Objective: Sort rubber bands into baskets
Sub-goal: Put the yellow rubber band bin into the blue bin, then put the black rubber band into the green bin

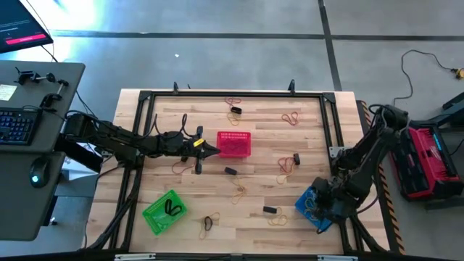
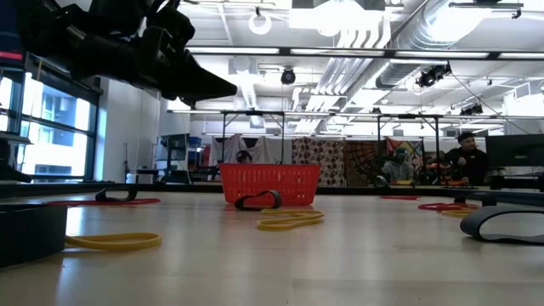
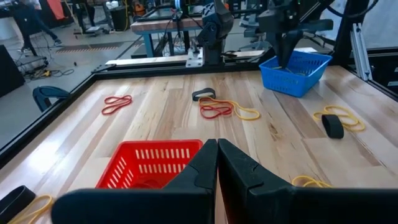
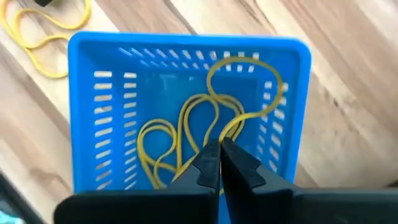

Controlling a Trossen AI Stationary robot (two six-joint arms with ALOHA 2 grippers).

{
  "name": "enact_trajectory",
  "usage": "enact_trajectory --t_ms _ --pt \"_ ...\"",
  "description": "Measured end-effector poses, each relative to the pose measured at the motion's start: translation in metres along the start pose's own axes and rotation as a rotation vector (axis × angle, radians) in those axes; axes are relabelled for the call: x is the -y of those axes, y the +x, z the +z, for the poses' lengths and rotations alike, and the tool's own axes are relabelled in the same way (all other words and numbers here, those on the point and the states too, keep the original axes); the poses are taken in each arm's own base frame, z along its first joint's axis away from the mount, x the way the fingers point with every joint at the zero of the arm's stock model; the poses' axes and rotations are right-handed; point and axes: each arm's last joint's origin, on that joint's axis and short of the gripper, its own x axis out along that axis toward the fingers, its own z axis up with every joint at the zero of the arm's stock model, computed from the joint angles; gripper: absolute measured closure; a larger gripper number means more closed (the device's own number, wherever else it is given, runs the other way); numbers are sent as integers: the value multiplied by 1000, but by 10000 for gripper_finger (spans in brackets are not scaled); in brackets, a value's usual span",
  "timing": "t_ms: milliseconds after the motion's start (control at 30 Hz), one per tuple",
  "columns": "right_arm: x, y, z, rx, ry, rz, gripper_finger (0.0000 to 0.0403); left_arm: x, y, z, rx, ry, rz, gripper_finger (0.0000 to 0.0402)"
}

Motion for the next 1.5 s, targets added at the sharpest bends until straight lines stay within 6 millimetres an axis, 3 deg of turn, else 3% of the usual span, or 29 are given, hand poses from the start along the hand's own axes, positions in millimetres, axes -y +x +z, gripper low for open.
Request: enact_trajectory --t_ms 267,700,1200,1333,1500 --pt "-5 18 5 -60 -82 -86 403 0 0 0 0 -2 0 399" --pt "-40 30 1 -98 -132 -171 403 0 0 0 0 -2 0 399" --pt "-41 40 5 -200 -42 -225 402 0 0 0 0 -19 0 399" --pt "-41 41 11 -238 -25 -230 385 0 0 0 0 -18 0 399" --pt "-40 41 16 -239 -28 -240 329 0 0 0 0 -18 0 399"
